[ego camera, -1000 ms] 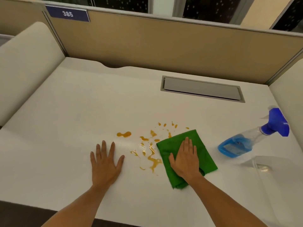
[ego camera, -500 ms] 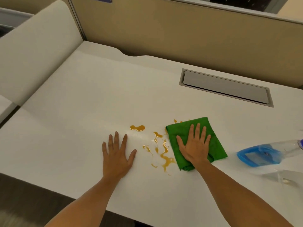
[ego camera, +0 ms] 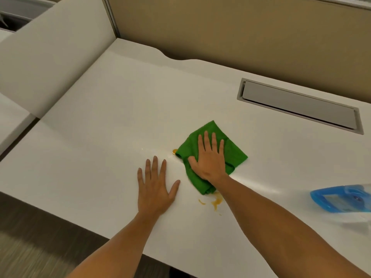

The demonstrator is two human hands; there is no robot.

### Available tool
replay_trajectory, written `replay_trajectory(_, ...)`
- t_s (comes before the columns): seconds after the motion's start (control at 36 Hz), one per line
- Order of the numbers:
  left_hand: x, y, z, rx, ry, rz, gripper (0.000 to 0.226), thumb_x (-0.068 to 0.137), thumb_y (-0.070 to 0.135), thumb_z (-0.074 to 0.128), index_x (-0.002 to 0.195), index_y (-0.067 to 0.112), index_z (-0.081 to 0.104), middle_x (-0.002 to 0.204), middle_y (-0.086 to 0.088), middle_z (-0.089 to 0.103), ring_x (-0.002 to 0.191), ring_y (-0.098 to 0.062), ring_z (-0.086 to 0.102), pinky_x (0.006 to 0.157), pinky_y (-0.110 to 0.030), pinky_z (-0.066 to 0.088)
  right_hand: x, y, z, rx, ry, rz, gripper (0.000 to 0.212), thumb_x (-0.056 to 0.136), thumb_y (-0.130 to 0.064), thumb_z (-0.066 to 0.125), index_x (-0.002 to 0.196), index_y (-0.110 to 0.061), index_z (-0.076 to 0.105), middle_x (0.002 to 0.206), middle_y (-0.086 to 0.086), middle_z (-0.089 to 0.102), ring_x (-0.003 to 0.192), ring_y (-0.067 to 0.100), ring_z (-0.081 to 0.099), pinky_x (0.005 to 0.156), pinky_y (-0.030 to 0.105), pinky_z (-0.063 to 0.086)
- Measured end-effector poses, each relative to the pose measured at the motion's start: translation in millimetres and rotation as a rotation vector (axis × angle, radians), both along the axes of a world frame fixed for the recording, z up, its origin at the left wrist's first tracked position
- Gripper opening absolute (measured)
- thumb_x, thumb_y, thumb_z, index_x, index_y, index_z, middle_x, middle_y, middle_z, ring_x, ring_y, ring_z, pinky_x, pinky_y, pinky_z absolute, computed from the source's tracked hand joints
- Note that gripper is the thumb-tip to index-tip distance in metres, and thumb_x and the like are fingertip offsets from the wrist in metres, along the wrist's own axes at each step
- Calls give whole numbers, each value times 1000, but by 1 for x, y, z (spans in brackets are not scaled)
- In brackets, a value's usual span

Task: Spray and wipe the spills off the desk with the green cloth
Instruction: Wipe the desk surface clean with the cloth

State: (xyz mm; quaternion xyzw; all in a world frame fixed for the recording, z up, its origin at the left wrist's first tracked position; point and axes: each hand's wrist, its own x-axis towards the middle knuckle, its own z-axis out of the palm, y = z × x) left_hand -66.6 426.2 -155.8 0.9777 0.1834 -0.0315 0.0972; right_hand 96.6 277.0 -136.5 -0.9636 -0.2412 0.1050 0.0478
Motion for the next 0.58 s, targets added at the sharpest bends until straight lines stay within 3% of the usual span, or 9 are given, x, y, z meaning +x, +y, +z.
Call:
replay_trajectory(0.14,-1,0,-1,-56,-39,16,84,96,63,23,159,11,4,168,-10,8,156,-27,2,126,-53,7,-6,8,-6,37,-52,187,90,90,-76,24,163,-25,17,171,11,14,158,35,5,125,61,4)
replay_trajectory(0.36,-5,2,6,-204,-198,145,68,95,34,22,158,9,15,166,-11,19,155,-25,13,126,-54,7,-20,-17,-7,47,-65,514,85,90,-81,28,162,-36,19,171,5,17,158,32,9,125,60,7)
replay_trajectory(0.58,-10,37,8,-50,-31,118,68,96,44,16,157,17,23,166,-12,18,154,-33,13,124,-57,8,-69,-71,-9,51,-35,509,87,89,-84,27,162,-37,18,171,4,16,158,32,7,125,62,7)
